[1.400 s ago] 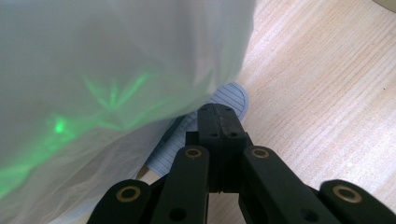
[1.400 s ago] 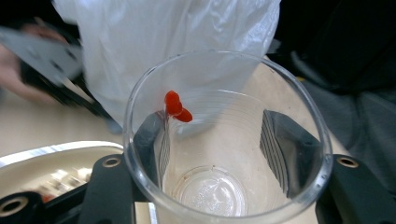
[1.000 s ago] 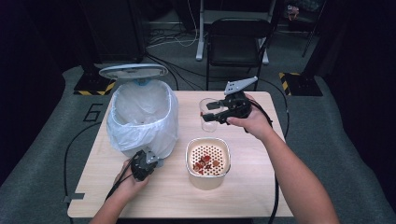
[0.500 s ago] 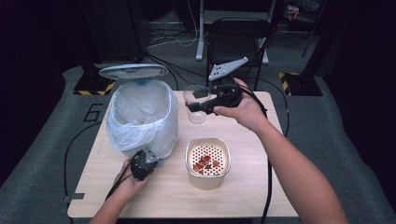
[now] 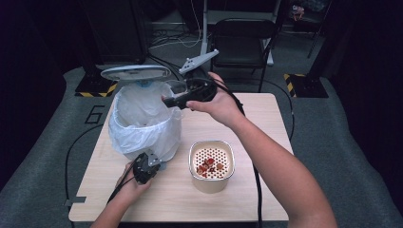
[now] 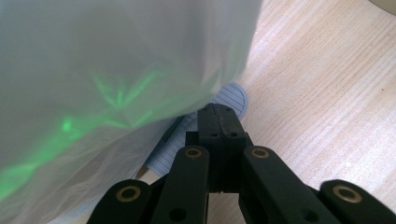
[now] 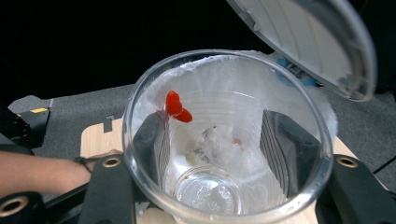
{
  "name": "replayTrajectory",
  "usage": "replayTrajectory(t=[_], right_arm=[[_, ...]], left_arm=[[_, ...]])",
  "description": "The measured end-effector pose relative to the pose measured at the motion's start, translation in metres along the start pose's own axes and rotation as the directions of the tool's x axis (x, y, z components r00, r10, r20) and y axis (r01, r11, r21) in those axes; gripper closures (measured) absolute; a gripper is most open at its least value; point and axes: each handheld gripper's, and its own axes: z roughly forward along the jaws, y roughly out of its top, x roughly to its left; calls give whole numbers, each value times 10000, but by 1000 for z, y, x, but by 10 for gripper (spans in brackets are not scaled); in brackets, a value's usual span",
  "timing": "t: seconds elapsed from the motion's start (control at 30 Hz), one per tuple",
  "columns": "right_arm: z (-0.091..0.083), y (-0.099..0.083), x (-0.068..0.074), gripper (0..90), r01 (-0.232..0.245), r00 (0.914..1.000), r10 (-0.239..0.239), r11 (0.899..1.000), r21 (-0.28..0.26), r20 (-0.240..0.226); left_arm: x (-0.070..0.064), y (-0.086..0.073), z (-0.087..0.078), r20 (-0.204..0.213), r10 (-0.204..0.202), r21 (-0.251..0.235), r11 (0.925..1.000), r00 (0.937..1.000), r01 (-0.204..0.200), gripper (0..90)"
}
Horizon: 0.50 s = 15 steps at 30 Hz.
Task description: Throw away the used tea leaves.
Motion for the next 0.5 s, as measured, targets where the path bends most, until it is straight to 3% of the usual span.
replayTrajectory(t=[0.17,0.37,0.4,0.5], right_arm=[[25,6,5,425,-88,9998,87,9999,62,183],[49,12,6,421,-557,9977,558,9984,-32,382],[53,13,6,418,-709,9965,710,9975,-51,443],[61,15,4,410,-1046,9910,1062,9942,-231,818]], left_arm=[[0,0,0,9,-4,-4,10000,10000,4,900],[-1,0,1,-150,-23,-61,10000,9999,22,900],[0,0,-1,-69,33,115,9999,10000,-32,900],[-1,0,-1,-58,19,78,10000,10000,-18,900]])
